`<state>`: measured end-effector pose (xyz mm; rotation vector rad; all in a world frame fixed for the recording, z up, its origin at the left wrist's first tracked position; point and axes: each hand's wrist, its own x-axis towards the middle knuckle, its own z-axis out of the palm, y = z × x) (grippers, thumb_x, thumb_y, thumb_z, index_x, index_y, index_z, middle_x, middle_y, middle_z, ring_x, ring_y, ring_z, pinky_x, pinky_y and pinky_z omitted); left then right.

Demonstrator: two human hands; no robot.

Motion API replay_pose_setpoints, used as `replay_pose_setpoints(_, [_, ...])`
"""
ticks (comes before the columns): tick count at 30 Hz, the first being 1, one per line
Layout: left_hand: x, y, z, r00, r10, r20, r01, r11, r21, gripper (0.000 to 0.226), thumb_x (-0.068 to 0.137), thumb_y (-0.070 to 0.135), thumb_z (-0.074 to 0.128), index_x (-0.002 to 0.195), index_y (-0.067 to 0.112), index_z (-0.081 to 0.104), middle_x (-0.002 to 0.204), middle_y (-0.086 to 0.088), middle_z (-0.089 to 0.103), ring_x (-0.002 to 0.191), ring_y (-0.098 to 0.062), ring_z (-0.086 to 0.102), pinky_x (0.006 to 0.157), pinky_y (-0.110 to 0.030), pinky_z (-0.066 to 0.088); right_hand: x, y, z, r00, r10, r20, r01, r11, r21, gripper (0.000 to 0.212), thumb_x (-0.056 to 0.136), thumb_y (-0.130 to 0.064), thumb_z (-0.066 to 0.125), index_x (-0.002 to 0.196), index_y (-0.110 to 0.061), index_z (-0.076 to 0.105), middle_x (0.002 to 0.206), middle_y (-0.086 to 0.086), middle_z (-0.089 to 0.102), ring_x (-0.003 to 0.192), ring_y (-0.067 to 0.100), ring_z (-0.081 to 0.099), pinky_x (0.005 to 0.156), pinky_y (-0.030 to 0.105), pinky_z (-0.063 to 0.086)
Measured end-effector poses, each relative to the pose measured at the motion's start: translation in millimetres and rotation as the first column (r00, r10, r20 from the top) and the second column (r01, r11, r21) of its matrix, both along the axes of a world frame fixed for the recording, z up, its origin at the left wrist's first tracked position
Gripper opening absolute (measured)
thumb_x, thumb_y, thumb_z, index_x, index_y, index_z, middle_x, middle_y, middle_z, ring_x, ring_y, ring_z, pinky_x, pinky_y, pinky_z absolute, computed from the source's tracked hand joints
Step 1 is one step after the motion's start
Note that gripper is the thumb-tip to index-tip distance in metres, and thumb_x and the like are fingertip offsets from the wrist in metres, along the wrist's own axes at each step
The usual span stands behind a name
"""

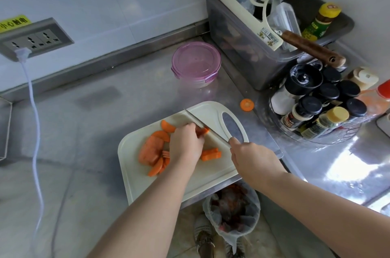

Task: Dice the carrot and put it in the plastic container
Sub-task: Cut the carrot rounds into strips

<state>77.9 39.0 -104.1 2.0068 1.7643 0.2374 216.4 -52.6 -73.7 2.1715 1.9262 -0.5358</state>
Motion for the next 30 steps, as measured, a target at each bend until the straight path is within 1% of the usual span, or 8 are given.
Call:
replay_pose_setpoints(3, [0.6,-0.5,0.4,1.0,0.012,0.021,-0.012,1.0,-0.011,0.013,0.088,0.024,0.061,0.095,0.014,0.066,0.095,-0.005,0.071,0.092,-0.026,0.064,0.07,-0.031,0.044,1.6,1.6,-0.3,0.999,0.028,0.032,-0.026,0.998,-0.058,0.036,0.089,0.005,0.046,0.118,-0.013,0.034,0.062,-0.001,0.04,0.047,0.016,0.037,0.039,0.027,0.028])
replay_pose_setpoints(5, [0.5,-0.4,0.3,0.999,0.021,0.03,-0.02,1.0,-0.011,0.011,0.087,0.021,0.06,0.093,0.014,0.066,0.092,-0.004,0.071,0.089,-0.025,0.064,0.068,-0.03,0.044,4.0,3.2,-3.0,1.0,0.021,0.023,-0.02,0.998,-0.061,0.036,0.09,0.005,0.046,0.119,-0.012,0.034,0.063,-0.001,0.041,0.047,0.016,0.039,0.04,0.027,0.03])
replay_pose_setpoints(8, [-0.3,-2.2,-0.7,0.997,0.026,0.072,-0.025,1.0,-0.01,0.007,0.086,0.021,0.062,0.088,0.016,0.066,0.088,-0.001,0.071,0.085,-0.022,0.064,0.069,-0.032,0.049,6.2,6.4,-7.2,0.997,-0.045,-0.067,0.042,0.998,-0.039,0.019,0.098,-0.005,0.04,0.115,-0.014,0.038,0.065,0.0,0.045,0.054,0.022,0.048,0.042,0.028,0.03])
replay_pose_setpoints(10, [-0.6,-2.2,-1.3,0.996,0.032,0.082,-0.032,0.999,-0.002,0.009,0.087,0.026,0.063,0.088,0.017,0.066,0.087,0.001,0.07,0.084,-0.02,0.064,0.07,-0.033,0.05,6.7,6.0,-8.3,0.987,-0.081,-0.141,0.083,0.996,0.009,0.006,0.101,-0.012,0.036,0.105,-0.015,0.039,0.064,-0.001,0.045,0.059,0.025,0.051,0.043,0.028,0.028])
replay_pose_setpoints(13, [-0.7,2.2,-1.5,0.994,0.052,0.096,-0.053,0.999,0.007,0.014,0.088,0.03,0.063,0.096,0.02,0.068,0.092,0.002,0.071,0.089,-0.02,0.065,0.072,-0.032,0.051,8.5,1.6,-3.5,0.976,-0.077,-0.205,0.094,0.993,0.074,0.01,0.103,-0.02,0.032,0.093,-0.018,0.034,0.061,-0.003,0.041,0.059,0.025,0.049,0.044,0.028,0.024])
replay_pose_setpoints(17, [-1.7,4.4,-1.3,0.996,0.046,0.082,-0.045,0.999,-0.007,0.016,0.087,0.03,0.065,0.099,0.02,0.068,0.098,0.001,0.071,0.092,-0.019,0.066,0.075,-0.031,0.051,8.6,-2.5,3.7,0.987,-0.027,-0.16,0.041,0.996,0.083,0.007,0.102,-0.018,0.032,0.094,-0.019,0.033,0.061,-0.004,0.039,0.053,0.023,0.041,0.043,0.029,0.02])
replay_pose_setpoints(21, [-4.4,2.5,-3.6,0.996,0.049,0.077,-0.048,0.999,-0.011,0.018,0.085,0.029,0.065,0.1,0.019,0.068,0.098,-0.001,0.07,0.094,-0.021,0.065,0.078,-0.034,0.051,7.1,-3.2,2.3,0.994,-0.001,-0.11,0.009,0.997,0.072,0.011,0.101,-0.016,0.033,0.107,-0.018,0.041,0.065,-0.003,0.041,0.054,0.023,0.04,0.043,0.028,0.022])
replay_pose_setpoints(30, [-2.9,2.8,-3.9,0.999,0.043,0.024,-0.043,0.999,0.018,0.017,0.088,0.025,0.062,0.1,0.015,0.067,0.1,-0.004,0.069,0.095,-0.024,0.063,0.075,-0.032,0.046,6.5,3.0,-3.7,0.999,0.009,-0.046,-0.006,0.999,0.049,0.017,0.098,-0.009,0.038,0.112,-0.017,0.044,0.061,-0.003,0.037,0.046,0.016,0.032,0.041,0.028,0.022])
